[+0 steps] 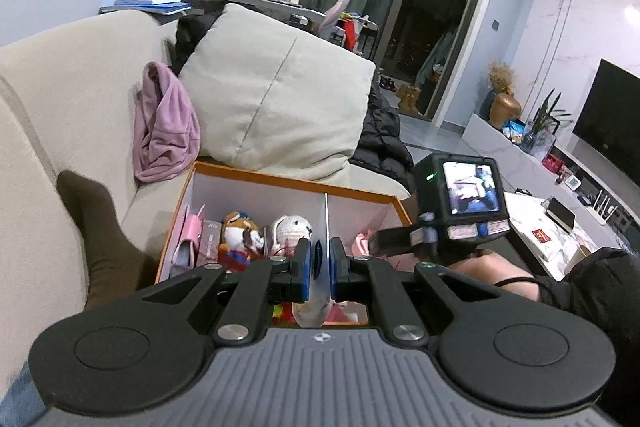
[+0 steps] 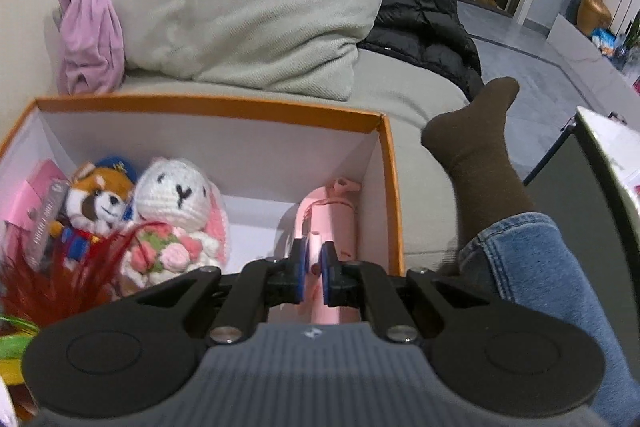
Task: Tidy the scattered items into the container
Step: 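Carry the white tube and pink toy up over the orange box with both grippers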
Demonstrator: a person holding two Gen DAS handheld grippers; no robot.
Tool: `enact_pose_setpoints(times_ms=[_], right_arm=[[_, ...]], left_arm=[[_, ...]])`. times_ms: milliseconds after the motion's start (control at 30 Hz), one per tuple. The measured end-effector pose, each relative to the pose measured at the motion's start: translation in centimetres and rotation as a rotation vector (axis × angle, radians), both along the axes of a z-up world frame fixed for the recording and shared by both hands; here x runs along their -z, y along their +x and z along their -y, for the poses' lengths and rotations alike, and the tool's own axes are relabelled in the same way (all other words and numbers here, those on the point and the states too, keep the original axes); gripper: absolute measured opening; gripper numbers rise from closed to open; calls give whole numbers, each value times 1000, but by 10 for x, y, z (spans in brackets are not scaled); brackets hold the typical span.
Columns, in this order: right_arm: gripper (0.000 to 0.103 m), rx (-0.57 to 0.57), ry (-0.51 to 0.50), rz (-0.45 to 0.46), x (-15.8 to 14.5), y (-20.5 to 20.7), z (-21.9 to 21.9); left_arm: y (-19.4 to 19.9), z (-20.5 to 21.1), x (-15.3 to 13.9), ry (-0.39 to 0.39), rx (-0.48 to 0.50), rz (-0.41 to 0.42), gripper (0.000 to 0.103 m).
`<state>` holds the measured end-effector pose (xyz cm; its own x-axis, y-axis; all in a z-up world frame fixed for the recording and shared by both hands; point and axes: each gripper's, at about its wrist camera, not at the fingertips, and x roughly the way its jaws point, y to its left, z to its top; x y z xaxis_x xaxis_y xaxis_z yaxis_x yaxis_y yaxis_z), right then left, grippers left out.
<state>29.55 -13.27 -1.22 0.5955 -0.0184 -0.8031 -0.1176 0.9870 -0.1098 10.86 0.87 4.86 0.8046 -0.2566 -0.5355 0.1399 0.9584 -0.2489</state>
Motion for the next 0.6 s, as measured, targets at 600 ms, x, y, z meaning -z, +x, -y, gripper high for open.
enact_pose_setpoints(times_ms=[600], right_arm=[[33, -61, 312, 96, -26, -14, 58]], left_arm=[[69, 55, 7, 51, 106, -43, 10]])
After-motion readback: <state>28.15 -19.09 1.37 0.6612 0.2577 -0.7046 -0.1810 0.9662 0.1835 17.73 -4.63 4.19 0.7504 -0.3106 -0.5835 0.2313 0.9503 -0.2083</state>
